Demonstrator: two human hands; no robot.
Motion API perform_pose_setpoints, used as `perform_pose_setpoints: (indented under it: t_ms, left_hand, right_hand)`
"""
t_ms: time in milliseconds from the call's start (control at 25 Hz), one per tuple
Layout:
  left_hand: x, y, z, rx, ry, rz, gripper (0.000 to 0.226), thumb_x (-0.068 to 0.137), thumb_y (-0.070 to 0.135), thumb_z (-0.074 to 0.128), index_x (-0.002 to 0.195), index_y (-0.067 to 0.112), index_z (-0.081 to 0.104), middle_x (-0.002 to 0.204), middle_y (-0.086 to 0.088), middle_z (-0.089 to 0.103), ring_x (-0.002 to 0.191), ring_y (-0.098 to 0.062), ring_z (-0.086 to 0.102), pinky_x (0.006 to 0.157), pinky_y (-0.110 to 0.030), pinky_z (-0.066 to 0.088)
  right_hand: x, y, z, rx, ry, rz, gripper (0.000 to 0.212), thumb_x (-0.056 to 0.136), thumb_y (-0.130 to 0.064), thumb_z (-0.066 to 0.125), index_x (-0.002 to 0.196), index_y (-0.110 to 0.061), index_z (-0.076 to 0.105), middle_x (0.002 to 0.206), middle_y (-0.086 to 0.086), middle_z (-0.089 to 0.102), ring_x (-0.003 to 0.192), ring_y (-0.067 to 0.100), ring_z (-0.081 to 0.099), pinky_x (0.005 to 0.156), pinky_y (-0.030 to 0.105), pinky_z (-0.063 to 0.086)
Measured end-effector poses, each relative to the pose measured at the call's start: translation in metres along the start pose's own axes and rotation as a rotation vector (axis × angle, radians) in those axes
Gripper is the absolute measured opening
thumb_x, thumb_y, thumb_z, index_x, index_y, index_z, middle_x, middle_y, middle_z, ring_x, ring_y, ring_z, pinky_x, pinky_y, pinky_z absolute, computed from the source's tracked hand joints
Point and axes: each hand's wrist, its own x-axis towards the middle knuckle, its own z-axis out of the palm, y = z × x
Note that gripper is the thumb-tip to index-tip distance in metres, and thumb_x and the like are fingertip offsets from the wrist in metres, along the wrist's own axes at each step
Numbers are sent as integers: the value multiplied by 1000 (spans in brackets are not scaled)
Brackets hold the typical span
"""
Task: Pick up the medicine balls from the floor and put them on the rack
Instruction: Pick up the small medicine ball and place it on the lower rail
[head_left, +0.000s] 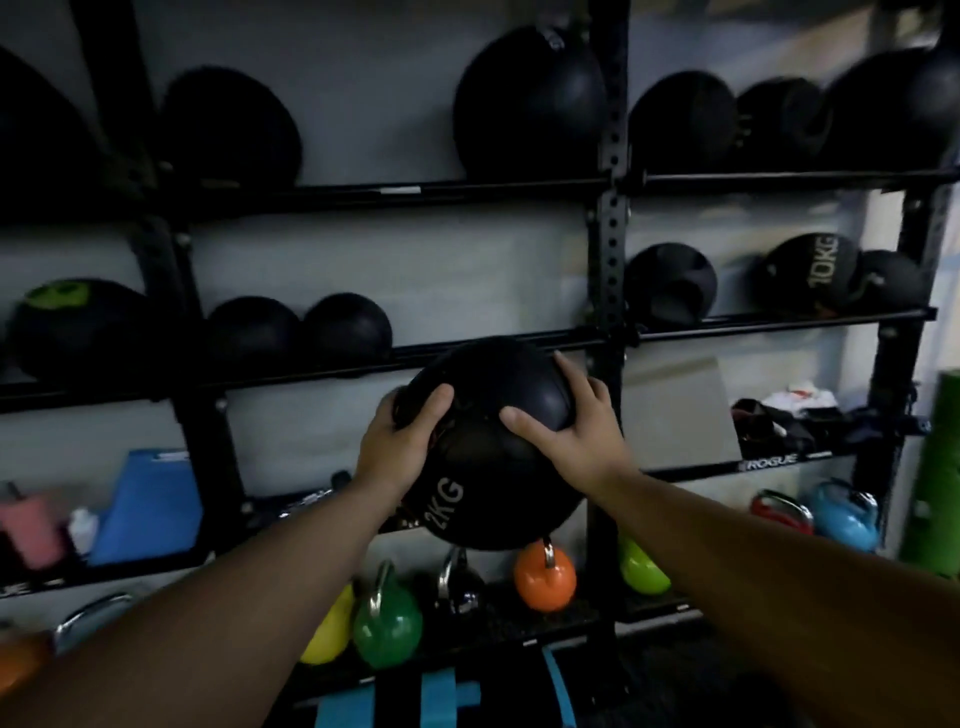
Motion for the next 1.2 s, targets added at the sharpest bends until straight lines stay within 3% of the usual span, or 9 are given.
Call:
perform_pose_setpoints:
  t_ms: [120,240,440,560,840,920,1040,1120,1200]
  left_hand:
    - [31,49,-28,-20,-4,108,94,44,104,67,119,48,68,113,15,76,106,-11,71,90,-34,57]
    - [60,78,-42,-26,-17,166,90,43,104,68,114,48,70,105,17,78,98,-6,73,85,-31,57]
    - [120,87,-29,-18,5,196,121,36,106,64,131,33,65,119,9,73,107,-14,69,89,-33,57]
    - [179,77,-3,12,41,234,117,39,106,64,132,34,62,119,10,72,106,-12,69,87,-32,56]
    - [349,44,72,151,153,278,94,47,105,64,118,44,63,111,15,75,102,-4,71,81,-24,55]
    - [398,26,87,203,168,283,105,50,105,62,130,37,62,122,10,74,110,-8,70,95,-34,58]
    - [453,-14,110,373,132,252,135,48,105,61,156,26,46,151,-4,58,135,-22,59,114,-46,49]
    - [475,-34,121,429,162,256,144,44,105,63,162,27,37,161,-2,48,143,-21,51,117,-39,45]
    - [499,-47,122,429,204,286,144,45,102,68,163,27,35,162,1,45,142,-15,49,108,-21,44]
  right_hand:
    - [30,-51,9,12,23,-71,124,51,-97,70,157,-47,31,157,-4,32,144,27,41,116,43,39]
    - [61,-77,15,1,39,-108,126,51,-99,68,159,-46,29,155,-2,33,142,29,42,114,48,43]
    - [129,-71,29,-14,34,-178,129,51,-99,67,160,-44,26,154,0,34,141,30,44,112,50,44]
    - [191,-37,42,28,29,-213,126,52,-97,69,159,-46,27,155,-1,34,142,30,43,112,50,45]
    - [384,64,84,191,-64,-224,131,47,-99,68,158,-42,32,151,0,37,136,25,48,105,35,44]
    - [431,102,108,231,-58,-225,128,48,-99,67,158,-42,33,151,-1,37,135,23,49,109,37,45]
    - [477,161,146,188,-84,-246,113,60,-98,60,157,-47,33,154,-3,34,139,24,43,114,41,42]
    - [504,180,167,176,-73,-261,96,70,-98,48,154,-52,34,154,-4,37,142,25,41,116,42,39]
    - [534,187,183,146,-86,-315,88,77,-95,42,153,-53,34,157,1,37,144,27,39,117,50,40]
